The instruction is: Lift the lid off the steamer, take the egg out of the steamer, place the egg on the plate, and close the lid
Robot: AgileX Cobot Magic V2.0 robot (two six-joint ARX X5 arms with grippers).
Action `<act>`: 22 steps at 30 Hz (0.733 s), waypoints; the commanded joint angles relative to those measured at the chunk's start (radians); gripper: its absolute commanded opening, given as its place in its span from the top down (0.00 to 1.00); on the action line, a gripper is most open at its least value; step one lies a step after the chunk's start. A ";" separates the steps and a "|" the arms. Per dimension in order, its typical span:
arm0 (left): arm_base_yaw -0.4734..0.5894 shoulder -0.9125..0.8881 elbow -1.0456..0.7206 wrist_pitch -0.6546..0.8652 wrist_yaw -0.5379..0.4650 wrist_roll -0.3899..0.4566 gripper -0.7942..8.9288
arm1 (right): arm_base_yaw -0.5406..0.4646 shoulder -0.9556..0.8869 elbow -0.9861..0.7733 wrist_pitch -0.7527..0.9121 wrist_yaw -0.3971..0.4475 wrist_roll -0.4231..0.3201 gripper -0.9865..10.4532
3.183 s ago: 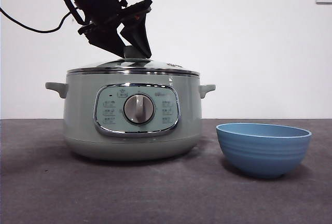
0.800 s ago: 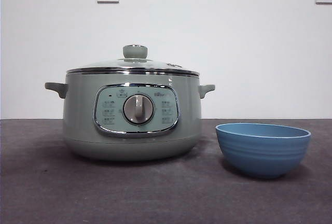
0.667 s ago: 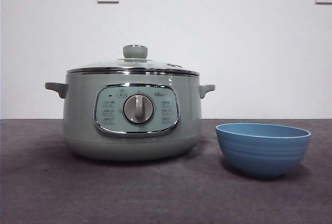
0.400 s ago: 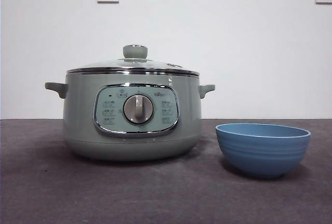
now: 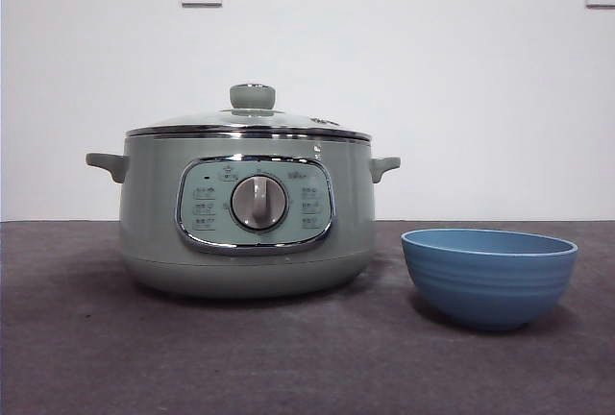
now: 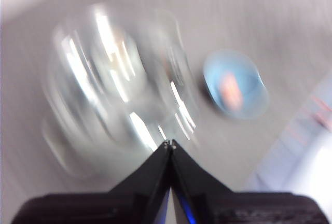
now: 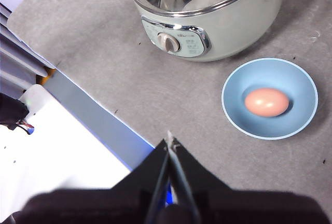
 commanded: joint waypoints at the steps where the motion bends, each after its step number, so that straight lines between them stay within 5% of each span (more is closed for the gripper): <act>1: 0.066 -0.069 -0.085 0.312 0.090 0.166 0.92 | 0.002 0.000 0.003 0.005 0.003 0.006 0.91; 5: 0.227 -0.189 -0.323 0.734 0.282 0.150 0.92 | 0.002 0.000 0.003 0.005 0.003 0.006 0.91; 9: 0.328 -0.328 -0.600 1.006 0.244 0.101 0.92 | 0.002 0.000 0.003 0.005 0.003 0.006 0.91; 22: 0.482 -0.745 -1.268 1.149 0.011 0.008 0.92 | 0.002 0.000 0.003 0.005 0.003 0.006 0.91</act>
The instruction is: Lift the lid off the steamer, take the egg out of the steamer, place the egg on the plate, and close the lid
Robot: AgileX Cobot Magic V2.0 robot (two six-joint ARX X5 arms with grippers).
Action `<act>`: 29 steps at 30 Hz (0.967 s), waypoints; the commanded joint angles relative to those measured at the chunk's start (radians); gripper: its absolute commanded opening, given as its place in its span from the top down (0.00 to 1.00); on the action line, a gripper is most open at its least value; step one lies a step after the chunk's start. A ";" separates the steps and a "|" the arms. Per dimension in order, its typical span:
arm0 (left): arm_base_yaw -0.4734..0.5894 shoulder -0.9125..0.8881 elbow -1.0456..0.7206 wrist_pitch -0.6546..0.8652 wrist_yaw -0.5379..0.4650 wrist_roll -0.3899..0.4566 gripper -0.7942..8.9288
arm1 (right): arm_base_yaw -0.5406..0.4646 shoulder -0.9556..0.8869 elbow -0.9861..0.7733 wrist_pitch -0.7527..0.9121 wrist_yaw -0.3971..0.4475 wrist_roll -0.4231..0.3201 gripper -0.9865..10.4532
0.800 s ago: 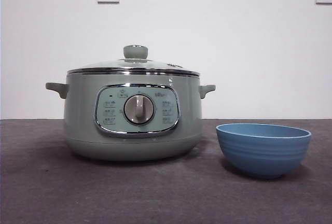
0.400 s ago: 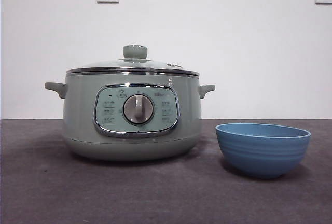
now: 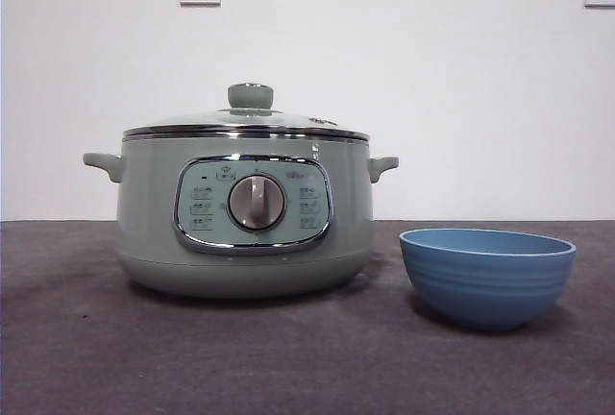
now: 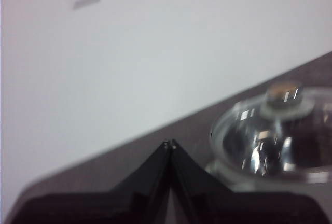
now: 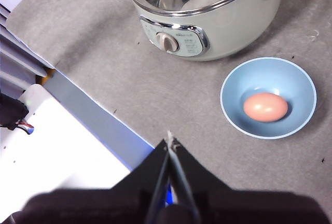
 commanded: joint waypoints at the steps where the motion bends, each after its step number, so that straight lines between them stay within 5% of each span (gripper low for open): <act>1: 0.019 -0.063 -0.111 0.017 -0.022 -0.070 0.92 | 0.002 -0.001 0.003 0.005 0.003 0.006 0.91; 10: 0.047 -0.203 -0.299 -0.029 -0.076 -0.157 0.92 | 0.002 -0.001 0.003 0.005 0.003 0.006 0.91; 19: 0.049 -0.311 -0.306 -0.281 -0.089 -0.197 0.92 | 0.002 -0.001 0.003 0.005 0.003 0.006 0.91; 29: 0.049 -0.311 -0.306 -0.272 -0.066 -0.253 0.92 | 0.002 -0.002 0.003 0.005 0.003 0.006 0.91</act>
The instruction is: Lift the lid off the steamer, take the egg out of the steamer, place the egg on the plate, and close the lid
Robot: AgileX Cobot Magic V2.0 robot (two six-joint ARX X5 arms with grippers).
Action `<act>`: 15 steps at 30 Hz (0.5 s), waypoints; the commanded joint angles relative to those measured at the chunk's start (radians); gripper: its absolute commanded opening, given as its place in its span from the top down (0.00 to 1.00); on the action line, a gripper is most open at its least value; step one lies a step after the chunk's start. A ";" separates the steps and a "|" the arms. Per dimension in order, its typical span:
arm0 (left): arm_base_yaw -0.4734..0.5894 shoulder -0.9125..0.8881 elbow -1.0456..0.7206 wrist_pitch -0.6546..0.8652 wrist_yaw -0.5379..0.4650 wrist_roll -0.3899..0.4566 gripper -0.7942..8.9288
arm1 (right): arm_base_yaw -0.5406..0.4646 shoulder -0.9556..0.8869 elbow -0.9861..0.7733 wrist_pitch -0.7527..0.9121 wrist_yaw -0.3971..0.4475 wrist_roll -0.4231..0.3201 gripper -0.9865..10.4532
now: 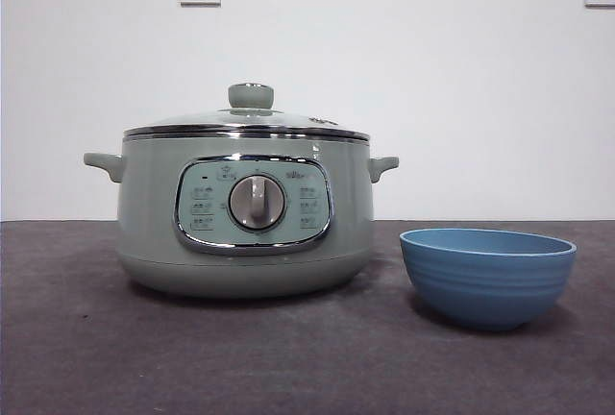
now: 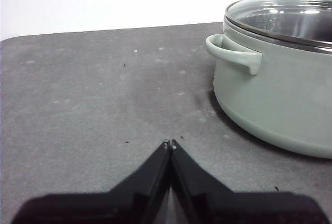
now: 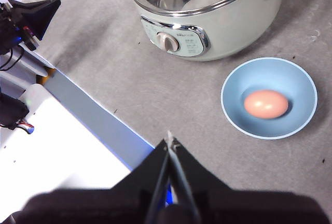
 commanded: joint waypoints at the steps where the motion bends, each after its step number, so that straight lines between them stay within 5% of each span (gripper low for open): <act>1: 0.004 -0.002 -0.010 -0.008 0.006 -0.017 0.92 | 0.002 -0.002 0.003 0.005 0.002 0.006 0.91; 15: 0.004 -0.002 -0.010 -0.008 0.007 -0.017 0.92 | 0.002 -0.001 0.003 0.006 0.003 0.000 0.91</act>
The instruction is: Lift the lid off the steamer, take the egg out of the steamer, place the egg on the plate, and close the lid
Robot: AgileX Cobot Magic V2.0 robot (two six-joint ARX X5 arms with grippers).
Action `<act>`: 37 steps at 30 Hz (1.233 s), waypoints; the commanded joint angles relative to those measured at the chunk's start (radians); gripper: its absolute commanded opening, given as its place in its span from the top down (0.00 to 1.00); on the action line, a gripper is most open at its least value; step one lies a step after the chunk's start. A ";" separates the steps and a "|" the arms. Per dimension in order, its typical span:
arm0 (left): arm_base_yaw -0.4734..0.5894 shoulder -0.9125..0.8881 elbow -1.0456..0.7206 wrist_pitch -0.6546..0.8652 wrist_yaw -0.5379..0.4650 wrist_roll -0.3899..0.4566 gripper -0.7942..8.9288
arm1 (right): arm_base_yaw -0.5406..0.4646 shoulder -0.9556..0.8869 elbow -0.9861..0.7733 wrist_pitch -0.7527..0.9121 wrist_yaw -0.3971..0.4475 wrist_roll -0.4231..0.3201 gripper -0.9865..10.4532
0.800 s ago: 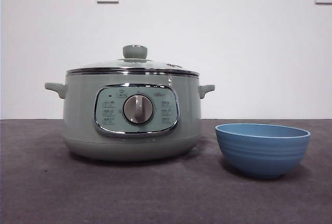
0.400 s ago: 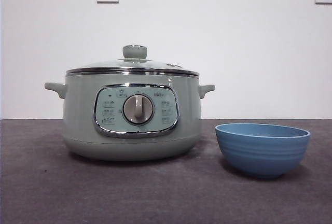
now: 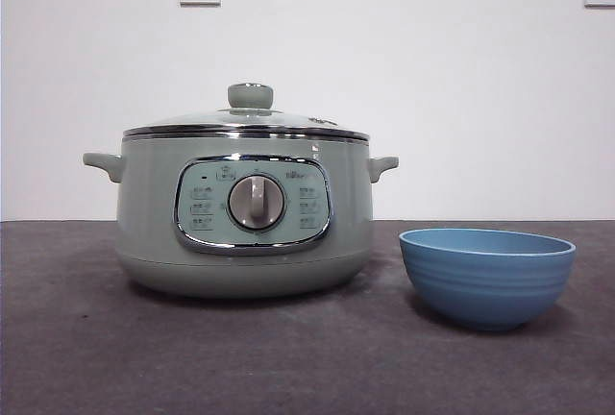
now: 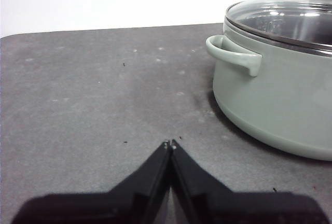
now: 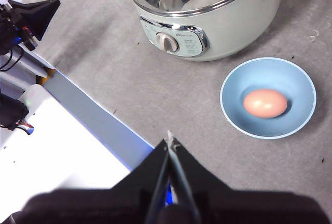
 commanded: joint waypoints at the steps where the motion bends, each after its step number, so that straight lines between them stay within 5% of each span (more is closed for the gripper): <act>1: 0.004 -0.002 -0.010 -0.008 0.007 -0.005 0.92 | 0.002 -0.001 0.003 0.011 0.006 -0.034 0.91; 8: 0.004 -0.002 -0.010 -0.008 0.007 -0.005 0.92 | -0.111 -0.071 -0.028 0.251 0.046 -0.065 0.91; 11: 0.004 -0.002 -0.010 -0.008 0.007 -0.005 0.92 | -0.214 -0.138 -0.085 0.362 -0.022 -0.061 0.91; 20: 0.004 -0.002 -0.010 -0.008 0.007 -0.005 0.92 | -0.419 -0.404 -0.457 0.738 -0.016 -0.125 0.91; 25: 0.004 -0.002 -0.010 -0.008 0.007 -0.005 0.92 | -0.420 -0.535 -0.700 0.920 0.130 -0.114 0.91; 30: 0.004 -0.002 -0.009 -0.008 0.007 -0.005 0.92 | -0.419 -0.629 -0.866 0.993 0.293 -0.025 0.91; 37: 0.004 -0.002 -0.010 -0.008 0.007 -0.005 0.92 | -0.419 -0.706 -0.993 0.995 0.314 0.002 0.91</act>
